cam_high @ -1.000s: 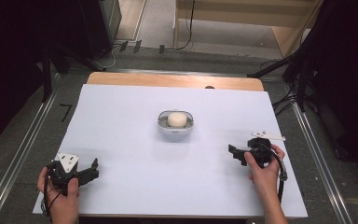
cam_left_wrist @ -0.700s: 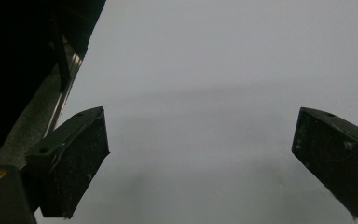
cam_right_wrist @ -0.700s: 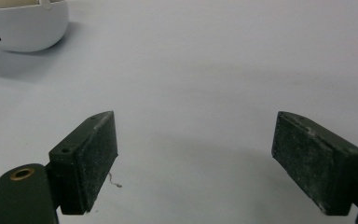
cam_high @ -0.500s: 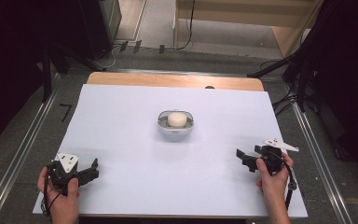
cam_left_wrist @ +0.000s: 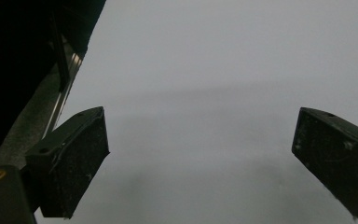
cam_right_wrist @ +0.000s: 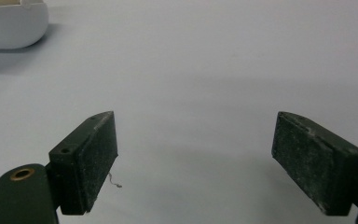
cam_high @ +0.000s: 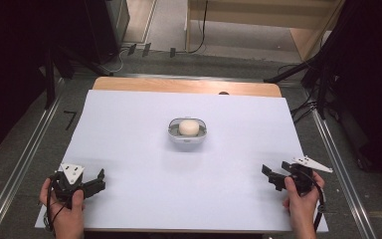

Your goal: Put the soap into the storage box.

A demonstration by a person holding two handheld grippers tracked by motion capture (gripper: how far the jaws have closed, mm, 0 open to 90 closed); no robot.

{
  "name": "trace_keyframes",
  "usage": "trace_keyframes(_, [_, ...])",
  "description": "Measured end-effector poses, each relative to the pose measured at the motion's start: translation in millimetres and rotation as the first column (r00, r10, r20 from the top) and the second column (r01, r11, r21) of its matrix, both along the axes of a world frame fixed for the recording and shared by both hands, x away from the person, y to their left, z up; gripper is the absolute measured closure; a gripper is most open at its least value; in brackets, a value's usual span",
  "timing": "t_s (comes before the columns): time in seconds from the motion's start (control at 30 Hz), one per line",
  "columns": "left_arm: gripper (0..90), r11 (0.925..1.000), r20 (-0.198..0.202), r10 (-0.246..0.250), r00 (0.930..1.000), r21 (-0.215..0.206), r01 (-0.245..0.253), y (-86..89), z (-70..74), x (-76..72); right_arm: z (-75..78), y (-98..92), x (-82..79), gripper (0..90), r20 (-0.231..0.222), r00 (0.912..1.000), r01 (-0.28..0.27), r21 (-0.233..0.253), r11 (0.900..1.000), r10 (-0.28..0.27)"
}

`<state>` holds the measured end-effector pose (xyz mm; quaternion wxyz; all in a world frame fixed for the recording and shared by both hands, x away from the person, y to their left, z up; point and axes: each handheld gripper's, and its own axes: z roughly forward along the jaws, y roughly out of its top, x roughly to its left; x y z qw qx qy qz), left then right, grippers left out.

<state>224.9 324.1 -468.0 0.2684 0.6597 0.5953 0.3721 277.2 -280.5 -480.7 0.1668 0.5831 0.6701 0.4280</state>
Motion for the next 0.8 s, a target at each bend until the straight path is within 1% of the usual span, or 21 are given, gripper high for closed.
trace_keyframes(0.23, [4.4, 1.0000, -0.002, 0.002, 1.0000, 0.003, -0.002, -0.3, 0.0, 0.0, 0.1, -16.2, -10.6, 14.8, 0.008, 0.9996, 0.026, -0.005, 1.000, -0.026])
trace_keyframes(0.33, [4.4, 1.0000, -0.001, 0.000, 1.0000, 0.003, 0.000, -0.3, -0.2, 0.3, -1.2, -24.9, -15.7, 14.8, 0.005, 0.9989, 0.046, 0.003, 0.999, -0.046])
trace_keyframes(0.47, [4.4, 1.0000, -0.003, 0.001, 1.0000, 0.001, -0.001, -0.1, -0.2, 0.5, -2.1, -32.9, -22.6, 14.8, 0.003, 0.9981, 0.062, 0.001, 0.998, -0.062])
trace_keyframes(0.53, [4.4, 1.0000, -0.004, 0.001, 1.0000, 0.002, -0.001, -0.2, -0.2, 0.6, -2.8, -35.7, -26.4, 14.7, -0.001, 0.9981, 0.061, -0.005, 0.998, -0.061])
trace_keyframes(0.63, [4.4, 1.0000, -0.010, 0.004, 0.9999, 0.003, -0.004, -0.6, -0.3, 1.1, -2.1, -41.0, -33.3, 14.8, -0.006, 0.9969, 0.078, -0.029, 0.997, -0.078])
trace_keyframes(0.67, [4.4, 1.0000, -0.012, 0.003, 0.9999, 0.005, -0.003, -0.5, -0.3, 1.3, -2.6, -44.4, -35.2, 14.8, 0.003, 0.9970, 0.078, -0.037, 0.996, -0.078])
trace_keyframes(0.8, [4.4, 1.0000, -0.007, 0.003, 1.0000, 0.003, -0.003, -0.5, -0.2, 0.8, -4.0, -59.4, -44.4, 14.8, -0.005, 0.9928, 0.119, -0.017, 0.993, -0.119])
